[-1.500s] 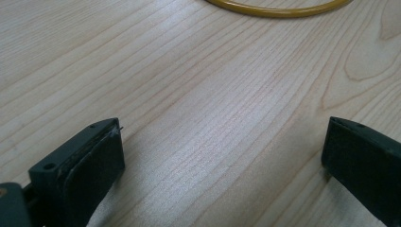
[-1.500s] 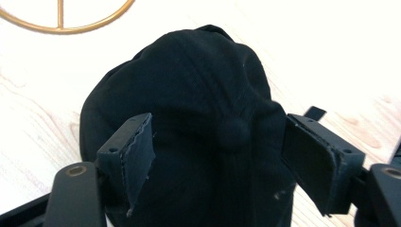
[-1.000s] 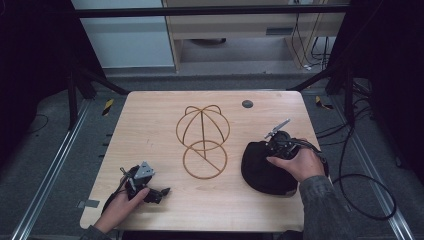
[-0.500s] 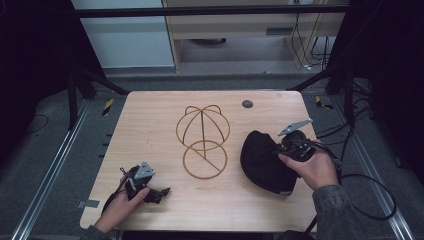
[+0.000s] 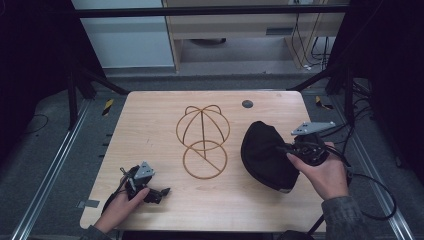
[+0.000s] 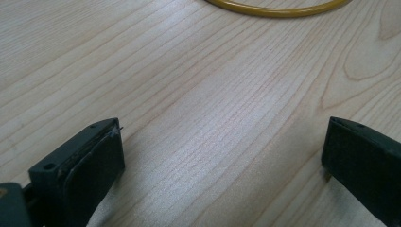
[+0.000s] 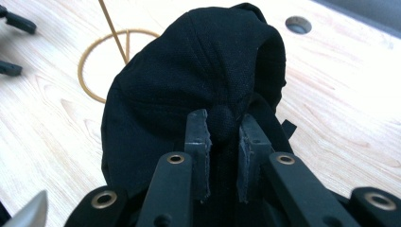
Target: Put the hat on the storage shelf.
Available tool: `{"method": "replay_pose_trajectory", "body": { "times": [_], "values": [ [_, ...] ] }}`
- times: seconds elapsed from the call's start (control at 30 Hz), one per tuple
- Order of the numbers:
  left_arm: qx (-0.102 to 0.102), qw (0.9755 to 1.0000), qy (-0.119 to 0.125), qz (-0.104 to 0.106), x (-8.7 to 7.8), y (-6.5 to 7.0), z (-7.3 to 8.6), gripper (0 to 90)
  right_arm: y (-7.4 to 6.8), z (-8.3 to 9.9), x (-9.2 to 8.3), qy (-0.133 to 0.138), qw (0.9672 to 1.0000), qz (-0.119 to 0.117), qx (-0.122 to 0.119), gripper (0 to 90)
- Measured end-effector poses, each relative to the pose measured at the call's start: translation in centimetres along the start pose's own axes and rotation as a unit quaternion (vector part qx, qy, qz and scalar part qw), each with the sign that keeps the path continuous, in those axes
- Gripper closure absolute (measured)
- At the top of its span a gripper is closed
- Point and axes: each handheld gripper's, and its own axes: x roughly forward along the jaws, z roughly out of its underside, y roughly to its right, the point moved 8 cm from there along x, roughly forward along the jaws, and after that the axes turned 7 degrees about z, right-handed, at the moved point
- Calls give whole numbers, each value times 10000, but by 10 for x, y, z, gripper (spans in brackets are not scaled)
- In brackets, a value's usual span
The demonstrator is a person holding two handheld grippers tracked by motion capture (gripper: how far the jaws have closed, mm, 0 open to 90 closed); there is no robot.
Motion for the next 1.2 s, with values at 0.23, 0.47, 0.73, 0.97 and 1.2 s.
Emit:
{"method": "replay_pose_trajectory", "body": {
  "times": [0.23,0.47,0.73,0.97,1.2],
  "values": [
    [0,10000,0,-1,0,0,0,0,-3,-4,-20,376,9991,-75,164,779],
    [-1,10000,1,0,0,0,0,0,-7,-9,-30,598,9978,-117,241,779],
    [-1,10000,1,0,0,0,0,0,-12,-26,-47,929,9954,-69,227,781],
    [0,10000,1,-1,0,0,0,0,-13,-42,-60,1125,9933,-59,257,781],
    [0,10000,1,4,0,0,0,0,-18,-63,-68,1212,9924,-69,202,781]
  ]
}}
